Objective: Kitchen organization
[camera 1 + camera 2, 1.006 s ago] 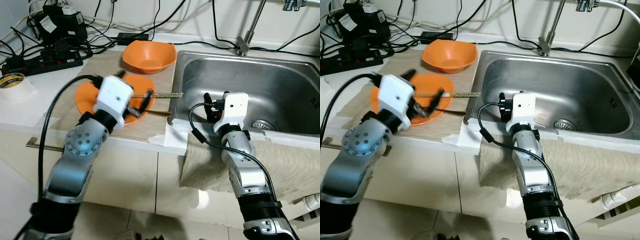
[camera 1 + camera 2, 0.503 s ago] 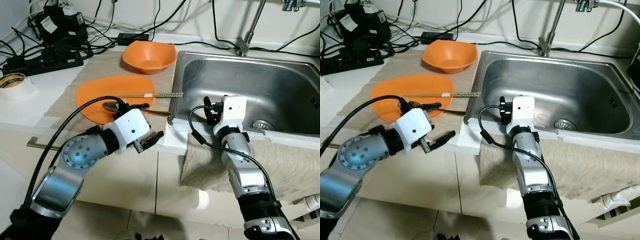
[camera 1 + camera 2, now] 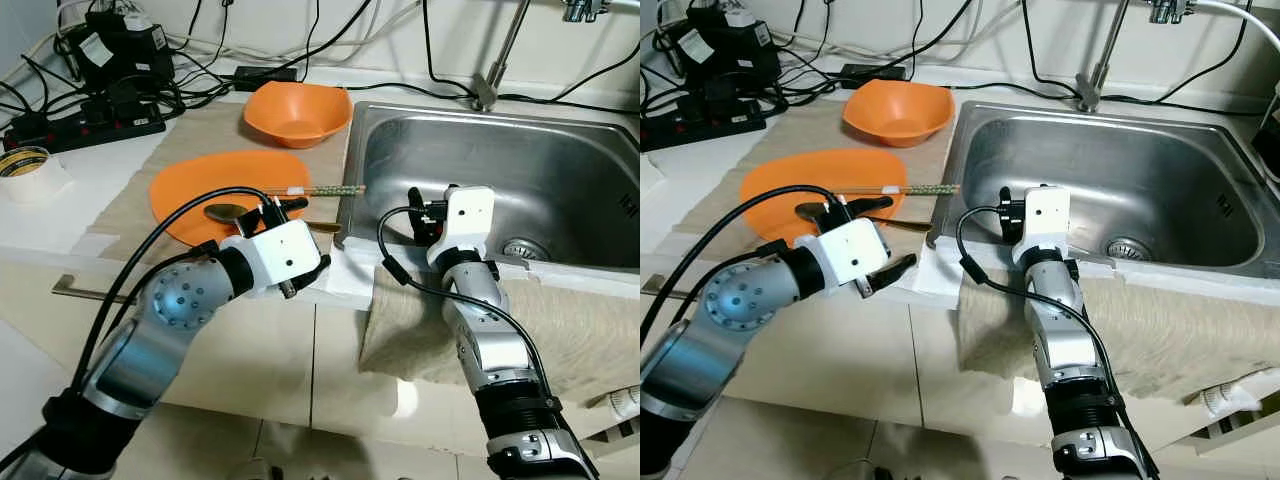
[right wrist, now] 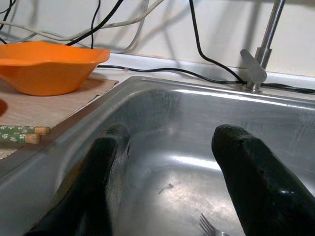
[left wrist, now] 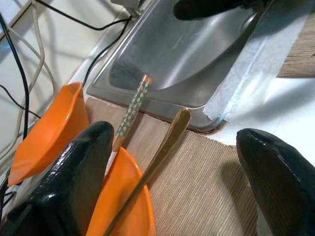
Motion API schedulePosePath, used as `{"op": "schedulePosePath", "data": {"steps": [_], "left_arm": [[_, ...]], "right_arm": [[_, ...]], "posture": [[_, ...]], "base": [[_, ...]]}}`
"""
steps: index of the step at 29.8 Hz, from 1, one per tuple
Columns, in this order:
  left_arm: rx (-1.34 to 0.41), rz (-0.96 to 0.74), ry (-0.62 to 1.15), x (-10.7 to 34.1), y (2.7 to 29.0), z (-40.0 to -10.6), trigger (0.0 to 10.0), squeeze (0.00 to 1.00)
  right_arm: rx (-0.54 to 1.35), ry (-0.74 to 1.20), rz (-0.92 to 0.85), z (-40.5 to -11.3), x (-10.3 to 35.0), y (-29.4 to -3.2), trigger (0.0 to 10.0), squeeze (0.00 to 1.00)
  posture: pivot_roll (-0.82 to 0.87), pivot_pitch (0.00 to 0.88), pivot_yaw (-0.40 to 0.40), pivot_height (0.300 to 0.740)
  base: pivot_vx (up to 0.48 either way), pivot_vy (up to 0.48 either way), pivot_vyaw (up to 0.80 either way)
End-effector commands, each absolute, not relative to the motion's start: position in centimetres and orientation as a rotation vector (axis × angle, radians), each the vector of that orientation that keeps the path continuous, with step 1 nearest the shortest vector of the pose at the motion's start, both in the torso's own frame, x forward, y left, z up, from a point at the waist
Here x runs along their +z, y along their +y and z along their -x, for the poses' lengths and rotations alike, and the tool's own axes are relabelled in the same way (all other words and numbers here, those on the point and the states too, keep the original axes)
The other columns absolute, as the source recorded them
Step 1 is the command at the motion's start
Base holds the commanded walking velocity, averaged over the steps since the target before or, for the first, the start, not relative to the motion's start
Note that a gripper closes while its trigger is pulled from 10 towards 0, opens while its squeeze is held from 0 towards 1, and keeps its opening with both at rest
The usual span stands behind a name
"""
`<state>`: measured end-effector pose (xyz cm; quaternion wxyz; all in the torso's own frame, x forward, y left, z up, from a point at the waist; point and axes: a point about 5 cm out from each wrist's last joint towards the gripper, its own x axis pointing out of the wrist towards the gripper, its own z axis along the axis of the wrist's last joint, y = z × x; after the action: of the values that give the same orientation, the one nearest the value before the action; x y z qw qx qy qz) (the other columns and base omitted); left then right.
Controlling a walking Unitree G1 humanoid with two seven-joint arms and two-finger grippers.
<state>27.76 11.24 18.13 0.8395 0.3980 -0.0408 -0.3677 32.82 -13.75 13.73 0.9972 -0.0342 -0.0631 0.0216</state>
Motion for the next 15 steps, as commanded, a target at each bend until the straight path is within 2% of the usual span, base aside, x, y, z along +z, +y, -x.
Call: {"op": "schedulePosePath", "data": {"steps": [1, 15], "left_arm": [[-0.762, -0.870, -0.101, 18.2, 11.0, -28.2, 10.0, 0.00], [-0.625, -0.890, -0.141, 17.2, 10.5, -30.1, 10.0, 0.00]], "right_arm": [[0.028, -0.141, 0.073, -32.9, 14.0, -14.0, 10.0, 0.00], [0.020, -0.147, 0.080, -32.8, 14.1, -14.1, 10.0, 0.00]], "posture": [[0.02, 0.000, 0.021, 0.732], [0.00, 0.000, 0.030, 0.732]], "base": [[0.000, 0.000, 0.00], [0.000, 0.000, 0.00]]}}
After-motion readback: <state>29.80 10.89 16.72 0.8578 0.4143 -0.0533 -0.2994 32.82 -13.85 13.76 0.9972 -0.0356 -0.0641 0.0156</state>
